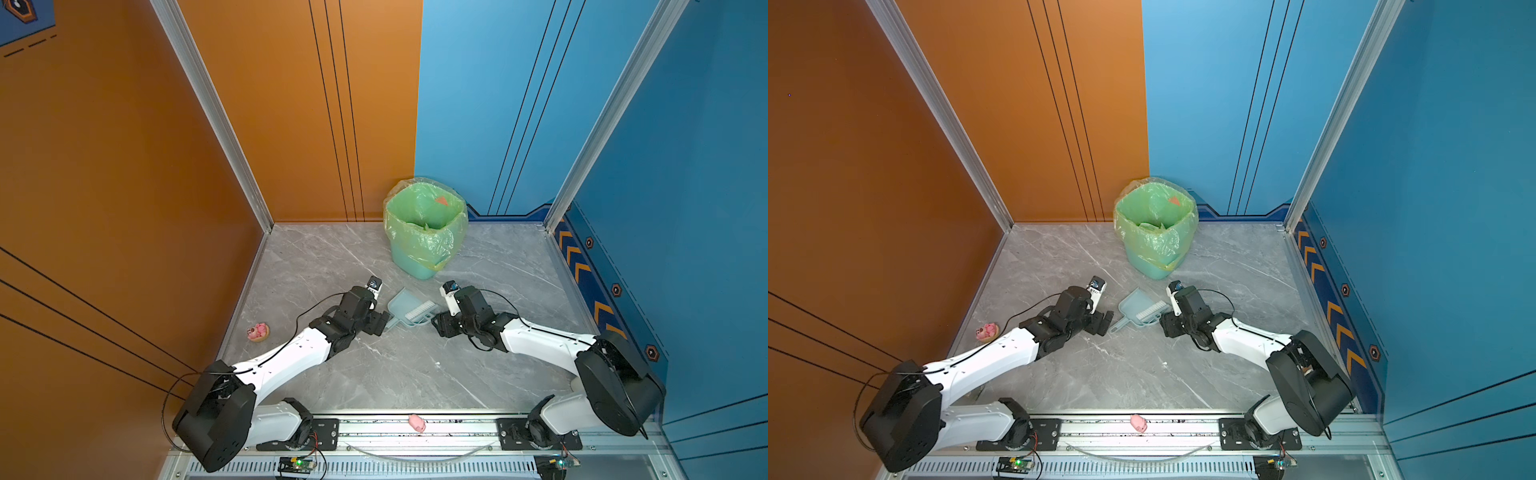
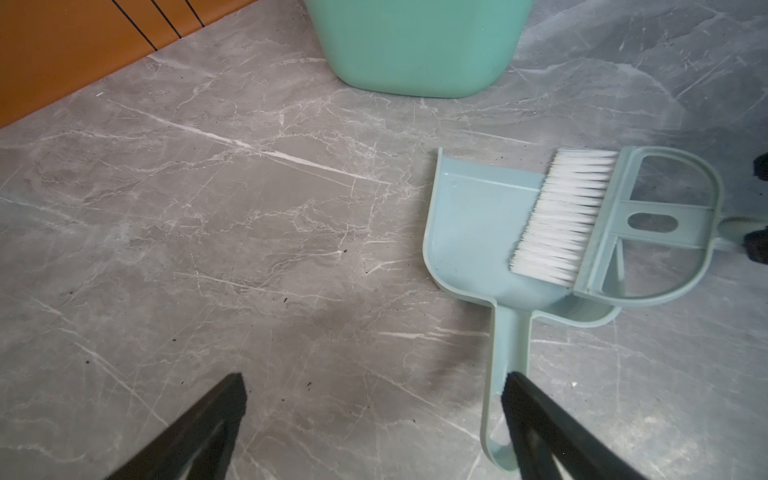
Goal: Sweep away the paper scraps from the table
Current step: 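Open the right gripper to release the brush resting on the dustpan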
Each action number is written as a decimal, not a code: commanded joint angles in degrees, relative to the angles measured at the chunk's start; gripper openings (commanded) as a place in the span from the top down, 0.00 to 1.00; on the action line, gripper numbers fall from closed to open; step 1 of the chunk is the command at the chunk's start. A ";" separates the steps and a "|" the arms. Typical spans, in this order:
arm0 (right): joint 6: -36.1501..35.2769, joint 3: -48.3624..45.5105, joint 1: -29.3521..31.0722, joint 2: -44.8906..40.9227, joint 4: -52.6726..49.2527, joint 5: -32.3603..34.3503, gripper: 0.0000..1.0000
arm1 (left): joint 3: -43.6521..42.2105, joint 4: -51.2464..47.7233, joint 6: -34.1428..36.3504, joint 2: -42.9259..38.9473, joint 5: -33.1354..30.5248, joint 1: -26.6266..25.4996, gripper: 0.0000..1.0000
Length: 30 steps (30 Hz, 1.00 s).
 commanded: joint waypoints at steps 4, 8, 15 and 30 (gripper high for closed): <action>-1.77 0.95 -0.31 -3.97 -3.27 -1.43 0.30 | -1.13 -0.69 1.59 -2.52 -1.70 1.55 0.02; -2.46 1.05 -1.10 -5.10 -5.19 -2.09 0.26 | -1.60 -0.63 2.30 -3.58 -2.21 2.39 0.02; -3.11 1.56 -1.57 -4.45 -7.37 -3.85 0.19 | -1.99 -0.19 2.36 -4.43 -1.35 3.45 0.02; -3.69 2.89 -1.63 -2.04 -7.91 -7.24 0.15 | -2.13 -0.12 2.07 -4.20 -0.34 3.87 0.02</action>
